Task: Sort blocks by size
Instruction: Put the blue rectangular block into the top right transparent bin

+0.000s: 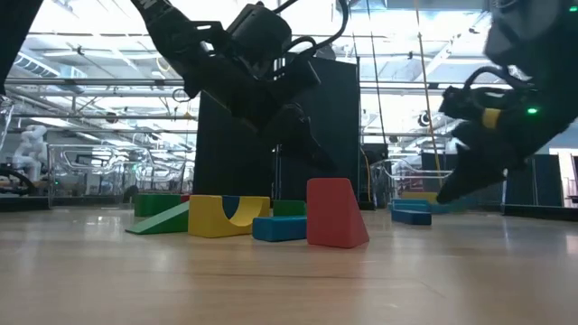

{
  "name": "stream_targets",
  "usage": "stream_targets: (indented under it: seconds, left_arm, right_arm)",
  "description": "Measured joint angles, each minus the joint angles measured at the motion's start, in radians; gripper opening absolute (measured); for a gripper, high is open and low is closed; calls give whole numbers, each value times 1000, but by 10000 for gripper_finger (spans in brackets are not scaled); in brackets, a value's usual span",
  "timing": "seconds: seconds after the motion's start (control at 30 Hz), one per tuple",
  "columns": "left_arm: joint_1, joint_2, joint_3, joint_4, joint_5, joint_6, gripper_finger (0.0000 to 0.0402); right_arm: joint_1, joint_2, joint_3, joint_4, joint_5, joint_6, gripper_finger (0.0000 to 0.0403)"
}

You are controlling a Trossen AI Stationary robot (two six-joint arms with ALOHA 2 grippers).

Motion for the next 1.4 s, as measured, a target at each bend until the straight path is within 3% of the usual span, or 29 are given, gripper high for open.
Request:
stream_targets:
  seconds: [0.17,0.5,0.73,1.23,1.4]
  left_arm:
    - [0,0,0,-13,0,0,309]
    - [0,-1,0,-49,-2,0,309]
    - [0,-1,0,-49,-3,0,309]
    - [-1,-1,0,-53,31,-63,309]
    - [-1,13,0,-57,31,-93,309]
  right_arm:
    - [-60,20,0,102,-11,-95,1]
    - [-124,92,1,202,-51,-100,0]
    - [-161,198,15,420,-136,-232,0]
    - [-241,336,146,538,-163,-459,0]
    - [-231,316,150,518,-97,-464,0]
